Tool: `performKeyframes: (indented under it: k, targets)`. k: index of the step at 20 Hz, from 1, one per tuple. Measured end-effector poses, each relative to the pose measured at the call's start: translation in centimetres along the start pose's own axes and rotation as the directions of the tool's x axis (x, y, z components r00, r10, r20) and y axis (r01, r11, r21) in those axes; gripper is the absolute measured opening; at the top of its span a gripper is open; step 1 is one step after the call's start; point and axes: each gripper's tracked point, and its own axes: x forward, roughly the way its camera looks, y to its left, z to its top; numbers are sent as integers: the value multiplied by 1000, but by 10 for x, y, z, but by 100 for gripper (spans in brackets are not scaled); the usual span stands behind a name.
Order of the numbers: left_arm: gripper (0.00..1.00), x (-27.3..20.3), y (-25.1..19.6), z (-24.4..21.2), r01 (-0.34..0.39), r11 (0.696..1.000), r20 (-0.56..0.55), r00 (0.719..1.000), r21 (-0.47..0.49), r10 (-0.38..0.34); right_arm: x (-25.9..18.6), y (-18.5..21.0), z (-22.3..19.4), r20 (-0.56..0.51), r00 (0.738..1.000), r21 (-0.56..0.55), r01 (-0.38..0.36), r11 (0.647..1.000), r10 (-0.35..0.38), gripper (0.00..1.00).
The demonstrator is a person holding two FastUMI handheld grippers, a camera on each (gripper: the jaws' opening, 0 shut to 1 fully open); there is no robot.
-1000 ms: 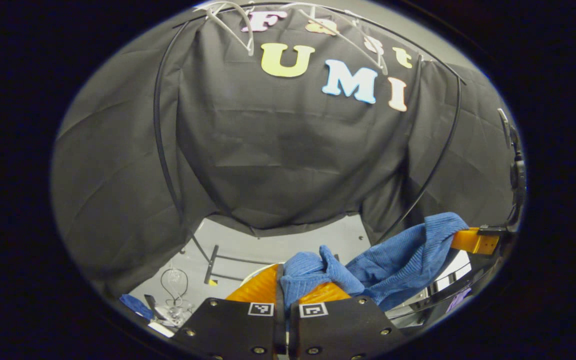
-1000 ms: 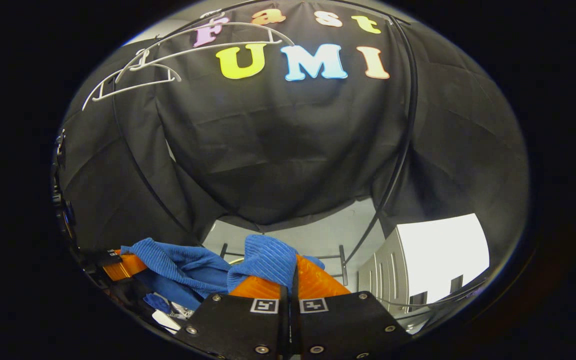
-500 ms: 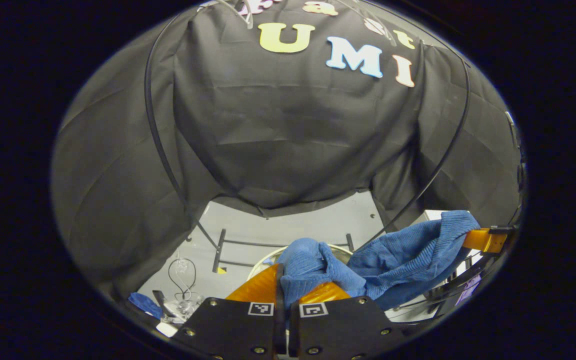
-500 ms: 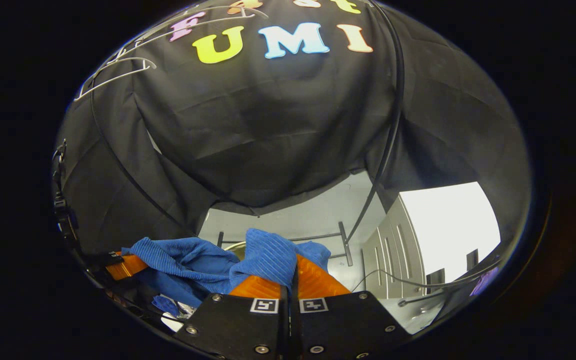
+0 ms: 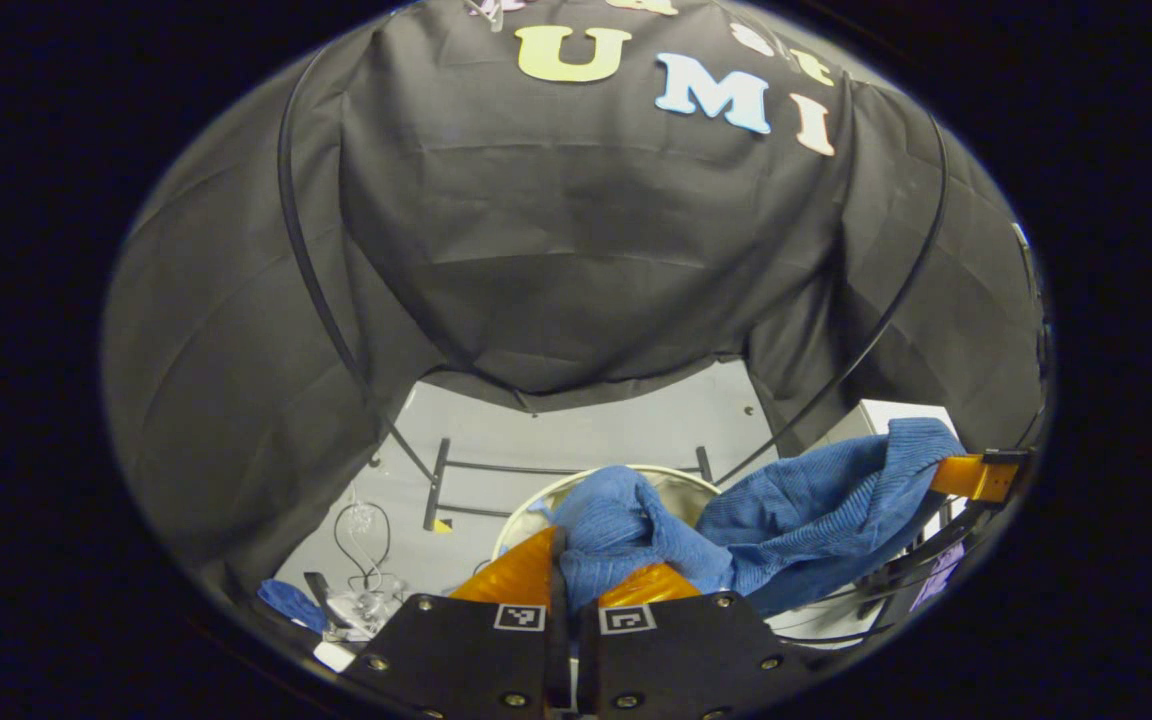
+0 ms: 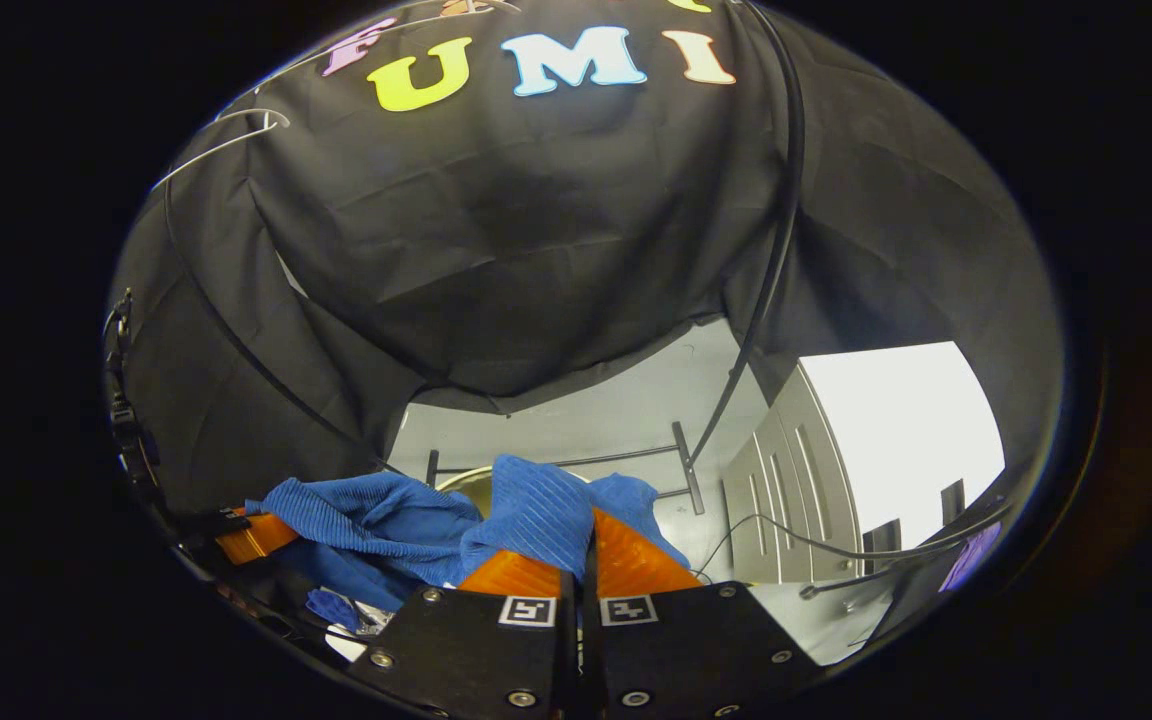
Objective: Grasp the clothes on the hanger with both hands and then place them into the laundry hamper below.
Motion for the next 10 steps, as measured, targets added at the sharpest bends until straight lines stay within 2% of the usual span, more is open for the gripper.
performKeyframes:
  k: [7, 10]
  targets:
    - [5, 4, -6, -15, -3, 1000, -38, 999, 1, 3, 3, 5, -11, -32, 999, -18, -5, 1000, 4, 3]
    - [6, 3, -6, -27, 1, 1000, -72, 997, 10, 0, 2, 5, -18, -45, 999, -28, -10, 1000, 9, 9]
